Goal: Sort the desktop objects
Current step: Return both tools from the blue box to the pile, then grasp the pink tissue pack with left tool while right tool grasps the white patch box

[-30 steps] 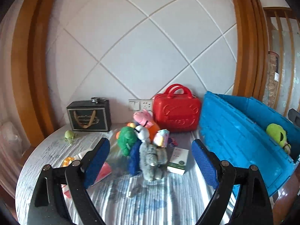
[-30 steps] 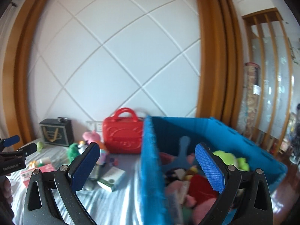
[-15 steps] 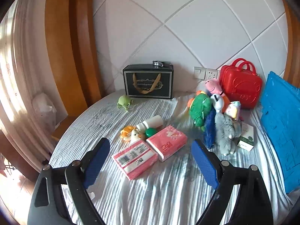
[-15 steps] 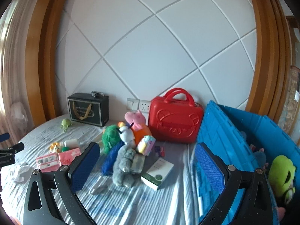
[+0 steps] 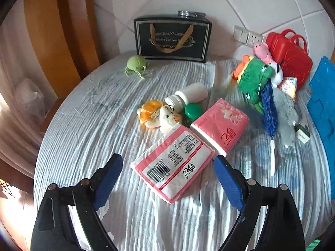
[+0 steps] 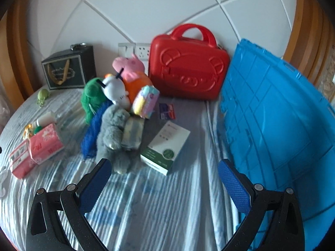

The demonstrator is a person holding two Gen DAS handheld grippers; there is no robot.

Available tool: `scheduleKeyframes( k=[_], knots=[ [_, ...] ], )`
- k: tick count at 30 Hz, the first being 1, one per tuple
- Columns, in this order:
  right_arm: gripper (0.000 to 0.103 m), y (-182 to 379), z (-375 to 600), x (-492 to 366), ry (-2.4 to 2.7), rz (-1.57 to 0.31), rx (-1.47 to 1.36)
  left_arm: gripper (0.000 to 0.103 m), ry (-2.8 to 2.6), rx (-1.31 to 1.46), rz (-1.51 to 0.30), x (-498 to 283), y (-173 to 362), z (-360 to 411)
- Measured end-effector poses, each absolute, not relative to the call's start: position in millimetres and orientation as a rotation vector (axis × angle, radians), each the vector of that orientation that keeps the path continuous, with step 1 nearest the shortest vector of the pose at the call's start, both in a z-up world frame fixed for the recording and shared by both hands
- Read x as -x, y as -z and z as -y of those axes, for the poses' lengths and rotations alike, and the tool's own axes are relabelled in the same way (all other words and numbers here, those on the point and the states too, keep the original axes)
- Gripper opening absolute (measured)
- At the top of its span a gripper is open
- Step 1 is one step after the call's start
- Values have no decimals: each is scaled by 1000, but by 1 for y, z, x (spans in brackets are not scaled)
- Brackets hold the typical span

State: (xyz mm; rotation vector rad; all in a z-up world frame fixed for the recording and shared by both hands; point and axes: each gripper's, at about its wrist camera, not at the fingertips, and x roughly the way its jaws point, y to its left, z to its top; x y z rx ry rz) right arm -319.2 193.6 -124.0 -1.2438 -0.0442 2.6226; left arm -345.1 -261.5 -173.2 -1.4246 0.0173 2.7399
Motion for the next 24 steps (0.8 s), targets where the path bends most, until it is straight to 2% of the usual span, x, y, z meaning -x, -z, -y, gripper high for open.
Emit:
scheduleKeyframes(
  k=[4, 10, 15, 17, 20, 24],
  knots=[
    [103, 154, -213, 340, -2531, 4, 1343, 89, -2637, 1508, -143, 364, 205, 253],
    [103, 195, -238, 376, -2440, -129, 1490, 89, -2541, 1604, -234, 389, 238, 244],
    [103, 216, -252, 413, -2376, -215, 1566, 102, -2508, 1605, -293, 405, 248, 232],
    [103, 225, -253, 428, -2359, -257, 1605, 103, -2509, 1610, -330, 411, 252, 227],
    [103, 242, -247, 447, -2336, -279, 1666, 103, -2512, 1629, -309, 419, 255, 226],
    [103, 259, -241, 463, -2300, -266, 1705, 103, -2500, 1676, -184, 431, 260, 239]
  ],
)
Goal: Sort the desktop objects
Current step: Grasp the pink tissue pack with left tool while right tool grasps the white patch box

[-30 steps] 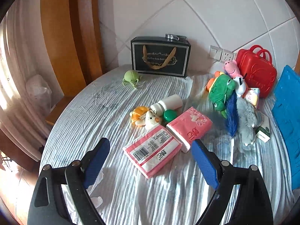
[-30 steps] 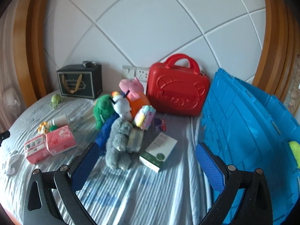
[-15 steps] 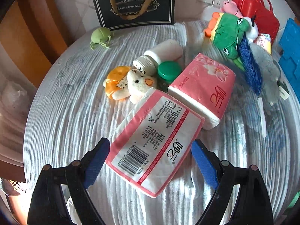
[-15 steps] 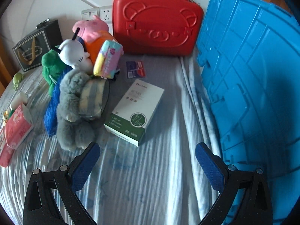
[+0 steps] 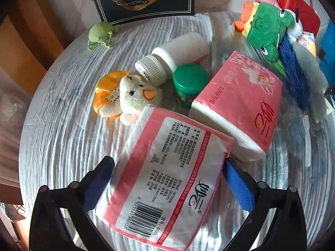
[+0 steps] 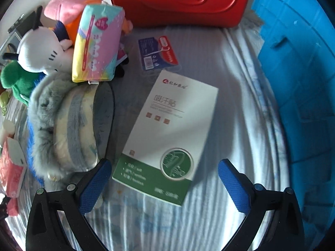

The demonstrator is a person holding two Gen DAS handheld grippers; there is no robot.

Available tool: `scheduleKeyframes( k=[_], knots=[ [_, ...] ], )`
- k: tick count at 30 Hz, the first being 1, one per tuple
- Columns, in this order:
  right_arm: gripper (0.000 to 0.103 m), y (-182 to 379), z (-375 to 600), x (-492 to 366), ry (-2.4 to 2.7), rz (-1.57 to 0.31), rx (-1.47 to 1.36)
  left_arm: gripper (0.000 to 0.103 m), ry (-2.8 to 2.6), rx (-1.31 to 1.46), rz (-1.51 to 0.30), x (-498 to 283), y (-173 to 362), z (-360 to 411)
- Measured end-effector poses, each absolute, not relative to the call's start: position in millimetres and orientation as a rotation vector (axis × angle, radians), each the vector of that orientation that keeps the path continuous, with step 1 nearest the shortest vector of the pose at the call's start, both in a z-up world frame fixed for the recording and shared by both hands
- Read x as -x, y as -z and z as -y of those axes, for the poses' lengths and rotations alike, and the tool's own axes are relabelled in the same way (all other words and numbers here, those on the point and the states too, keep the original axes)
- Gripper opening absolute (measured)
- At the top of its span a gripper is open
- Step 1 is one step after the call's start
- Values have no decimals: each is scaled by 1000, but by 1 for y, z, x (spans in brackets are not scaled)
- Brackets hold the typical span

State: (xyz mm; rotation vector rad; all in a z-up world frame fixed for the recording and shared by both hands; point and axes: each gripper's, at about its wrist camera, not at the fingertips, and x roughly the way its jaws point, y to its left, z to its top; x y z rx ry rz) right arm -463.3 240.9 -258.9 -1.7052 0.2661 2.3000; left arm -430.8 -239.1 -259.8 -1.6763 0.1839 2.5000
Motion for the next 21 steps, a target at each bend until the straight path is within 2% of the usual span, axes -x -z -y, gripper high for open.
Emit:
scheduleKeyframes(
  k=[5, 12, 17, 21],
  knots=[
    [103, 275, -237, 471, -2265, -243, 1761, 103, -2482, 1800, 0, 440, 267, 252],
    [103, 292, -253, 444, -2220, -300, 1785, 103, -2446, 1894, -230, 414, 285, 234],
    [103, 285, -265, 433, -2239, -339, 1741, 103, -2483, 1913, 25, 408, 289, 255],
    [103, 281, -260, 440, -2223, -323, 1790, 103, -2468, 1943, 19, 407, 294, 256]
  ],
)
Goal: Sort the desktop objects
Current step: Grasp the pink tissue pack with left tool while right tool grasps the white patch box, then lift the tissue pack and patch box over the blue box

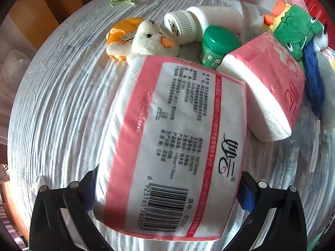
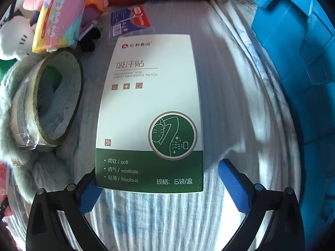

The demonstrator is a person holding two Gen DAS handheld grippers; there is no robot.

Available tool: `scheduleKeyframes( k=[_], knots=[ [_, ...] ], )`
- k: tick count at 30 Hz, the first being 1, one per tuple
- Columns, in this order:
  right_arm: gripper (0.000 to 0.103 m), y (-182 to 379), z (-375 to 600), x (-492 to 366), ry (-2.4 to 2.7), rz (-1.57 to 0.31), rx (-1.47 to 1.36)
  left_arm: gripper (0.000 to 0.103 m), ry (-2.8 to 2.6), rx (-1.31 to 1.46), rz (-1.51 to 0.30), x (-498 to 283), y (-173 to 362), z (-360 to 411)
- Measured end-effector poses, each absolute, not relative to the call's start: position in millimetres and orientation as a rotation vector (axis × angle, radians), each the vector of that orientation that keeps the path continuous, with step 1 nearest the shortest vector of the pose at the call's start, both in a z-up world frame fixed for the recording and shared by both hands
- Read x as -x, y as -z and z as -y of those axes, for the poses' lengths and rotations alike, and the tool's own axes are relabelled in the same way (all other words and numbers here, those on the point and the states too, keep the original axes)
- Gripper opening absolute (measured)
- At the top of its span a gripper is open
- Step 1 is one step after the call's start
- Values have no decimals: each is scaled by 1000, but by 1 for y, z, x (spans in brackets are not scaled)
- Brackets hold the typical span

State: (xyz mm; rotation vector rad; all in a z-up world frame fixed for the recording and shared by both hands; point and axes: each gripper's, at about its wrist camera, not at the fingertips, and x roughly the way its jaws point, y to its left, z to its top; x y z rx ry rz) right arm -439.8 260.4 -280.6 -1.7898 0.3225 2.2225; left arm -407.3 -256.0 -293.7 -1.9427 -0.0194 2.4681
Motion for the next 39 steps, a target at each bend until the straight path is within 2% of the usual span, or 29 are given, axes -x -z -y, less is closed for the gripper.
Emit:
scheduleKeyframes(
  k=[5, 12, 14, 15, 24, 29, 30, 32, 36, 37, 38, 39],
  knots=[
    [103, 245, -247, 446, -2361, -220, 1689, 100, -2522, 1883, 12, 407, 275, 259],
    [102, 245, -257, 465, -2289, -292, 1757, 90, -2528, 1868, -55, 412, 276, 253],
    [79, 243, -256, 465, -2281, -287, 1766, 88, -2536, 1866, -61, 410, 276, 252],
    [77, 242, -255, 463, -2279, -282, 1767, 87, -2532, 1866, -62, 416, 272, 255],
    [77, 216, -233, 416, -2296, -237, 1820, 88, -2469, 1906, -59, 394, 268, 246],
    [78, 224, -208, 378, -2221, -155, 2033, 88, -2430, 1920, -81, 378, 269, 245],
    [79, 224, -205, 374, -2220, -148, 2051, 89, -2424, 1920, -86, 374, 269, 245],
    [90, 220, -206, 371, -2217, -153, 2036, 89, -2415, 1921, -96, 372, 270, 245],
    [92, 212, -215, 384, -2224, -241, 2000, 87, -2426, 1917, -87, 373, 267, 245],
    [90, 211, -213, 387, -2239, -233, 1999, 86, -2434, 1907, -74, 372, 265, 245],
    [76, 211, -211, 389, -2246, -220, 2010, 85, -2443, 1895, -54, 370, 263, 246],
    [77, 209, -208, 389, -2244, -203, 2006, 85, -2456, 1885, -31, 367, 259, 247]
  ],
)
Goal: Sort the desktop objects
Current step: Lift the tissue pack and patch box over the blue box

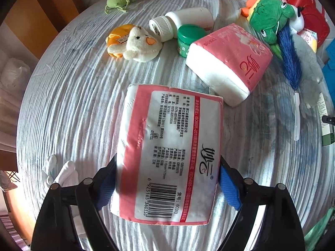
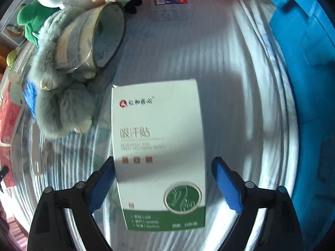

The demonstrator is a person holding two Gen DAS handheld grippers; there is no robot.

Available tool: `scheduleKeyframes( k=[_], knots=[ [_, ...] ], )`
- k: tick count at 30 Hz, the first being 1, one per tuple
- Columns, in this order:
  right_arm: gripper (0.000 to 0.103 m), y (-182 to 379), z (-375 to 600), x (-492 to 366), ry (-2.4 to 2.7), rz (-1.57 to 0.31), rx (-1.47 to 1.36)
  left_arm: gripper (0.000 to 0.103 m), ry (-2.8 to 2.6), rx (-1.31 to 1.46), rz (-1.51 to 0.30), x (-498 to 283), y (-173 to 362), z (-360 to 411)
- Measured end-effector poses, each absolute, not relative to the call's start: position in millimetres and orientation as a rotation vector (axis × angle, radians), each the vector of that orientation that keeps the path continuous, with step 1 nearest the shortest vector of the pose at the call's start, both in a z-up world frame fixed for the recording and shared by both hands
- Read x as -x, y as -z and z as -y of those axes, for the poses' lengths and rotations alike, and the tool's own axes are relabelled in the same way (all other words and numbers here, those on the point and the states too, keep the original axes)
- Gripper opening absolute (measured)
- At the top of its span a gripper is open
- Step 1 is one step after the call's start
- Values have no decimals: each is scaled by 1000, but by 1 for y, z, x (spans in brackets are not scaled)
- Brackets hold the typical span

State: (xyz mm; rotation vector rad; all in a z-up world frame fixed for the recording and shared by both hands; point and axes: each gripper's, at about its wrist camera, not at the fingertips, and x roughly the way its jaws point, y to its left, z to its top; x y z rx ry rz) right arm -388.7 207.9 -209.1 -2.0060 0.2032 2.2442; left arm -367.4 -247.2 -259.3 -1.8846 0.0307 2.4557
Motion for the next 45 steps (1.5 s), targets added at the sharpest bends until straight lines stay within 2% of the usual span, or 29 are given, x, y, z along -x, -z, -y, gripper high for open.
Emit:
scheduleKeyframes(
  k=[3, 11, 15, 16, 24, 35, 45],
  knots=[
    [76, 189, -196, 375, -2298, -127, 1926, 85, -2513, 1839, 14, 356, 244, 251],
    [76, 86, -154, 303, -2595, -220, 1620, 85, -2743, 1591, 55, 308, 178, 247],
    [76, 61, -151, 243, -2747, -193, 1386, 85, -2831, 1361, 50, 273, 133, 227],
    [77, 70, -157, 244, -2768, -181, 1335, 85, -2843, 1314, 39, 264, 122, 217],
    [77, 13, -160, 153, -2819, -135, 955, 85, -2820, 991, 11, 218, 62, 159],
    [77, -55, -226, 84, -2792, -142, 628, 85, -2701, 703, -73, 185, -2, 37],
    [77, -103, -370, 28, -2758, -54, 482, 85, -2600, 485, -51, 141, -60, -155]
  ],
)
